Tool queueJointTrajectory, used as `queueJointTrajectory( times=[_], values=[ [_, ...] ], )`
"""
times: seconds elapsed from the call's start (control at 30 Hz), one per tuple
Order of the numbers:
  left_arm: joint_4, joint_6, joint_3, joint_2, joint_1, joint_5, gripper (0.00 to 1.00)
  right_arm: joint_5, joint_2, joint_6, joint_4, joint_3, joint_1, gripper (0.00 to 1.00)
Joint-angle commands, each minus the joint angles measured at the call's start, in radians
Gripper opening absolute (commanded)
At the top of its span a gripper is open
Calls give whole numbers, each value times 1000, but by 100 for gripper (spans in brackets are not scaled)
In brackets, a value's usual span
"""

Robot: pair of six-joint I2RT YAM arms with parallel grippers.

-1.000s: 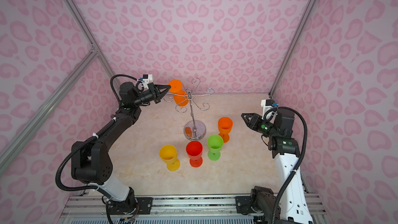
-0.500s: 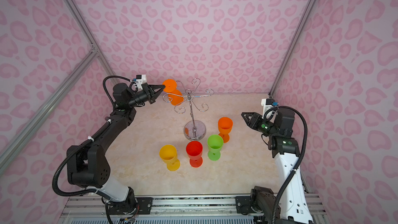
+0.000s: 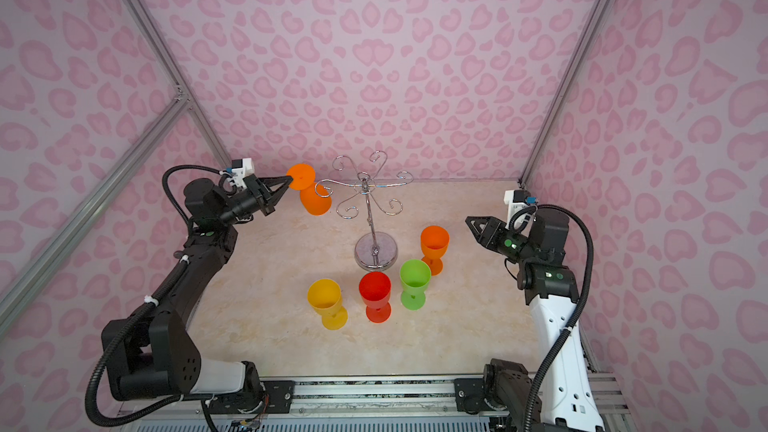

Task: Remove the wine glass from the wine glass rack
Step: 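Raise the orange glass with the left gripper while the right gripper reaches toward it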

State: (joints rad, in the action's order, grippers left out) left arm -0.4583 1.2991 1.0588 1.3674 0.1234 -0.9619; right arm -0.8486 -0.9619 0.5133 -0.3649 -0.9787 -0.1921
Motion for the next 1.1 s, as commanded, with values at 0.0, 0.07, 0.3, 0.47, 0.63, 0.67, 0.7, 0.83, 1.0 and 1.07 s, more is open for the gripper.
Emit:
queueJointTrajectory(
  times=[0.0, 0.07, 0.3, 0.47, 0.63, 0.67, 0.7, 0.83, 1.0, 1.07],
  values=[
    [-4, -10, -33, -101, 70, -38, 2, -9, 2, 1, 15, 8, 0, 37],
    [21, -7, -45, -172, 122, -48, 3, -6, 5, 4, 21, 9, 0, 37],
    [62, 44, 63, -352, 182, -39, 3, 7, 66, 80, 164, 28, -1, 35],
    [10, 113, 190, -381, 150, -10, 3, -22, 96, 260, 440, 82, 1, 34],
    [-50, 159, 359, -312, -4, 20, 3, -8, 91, 363, 639, 103, 37, 33],
    [-78, 177, 374, -297, -39, 33, 3, -1, 84, 359, 648, 96, 54, 33],
    [-98, 187, 382, -282, -86, 49, 3, 9, 75, 355, 652, 84, 81, 33],
    [-181, 222, 378, -215, -264, 80, 3, 59, 52, 304, 681, 54, 193, 33],
    [-419, 369, 321, -111, -424, 137, 3, 68, 5, 317, 818, 57, 286, 37],
    [-525, 429, 309, -67, -479, 167, 3, 59, -14, 333, 881, 65, 300, 39]
  ],
)
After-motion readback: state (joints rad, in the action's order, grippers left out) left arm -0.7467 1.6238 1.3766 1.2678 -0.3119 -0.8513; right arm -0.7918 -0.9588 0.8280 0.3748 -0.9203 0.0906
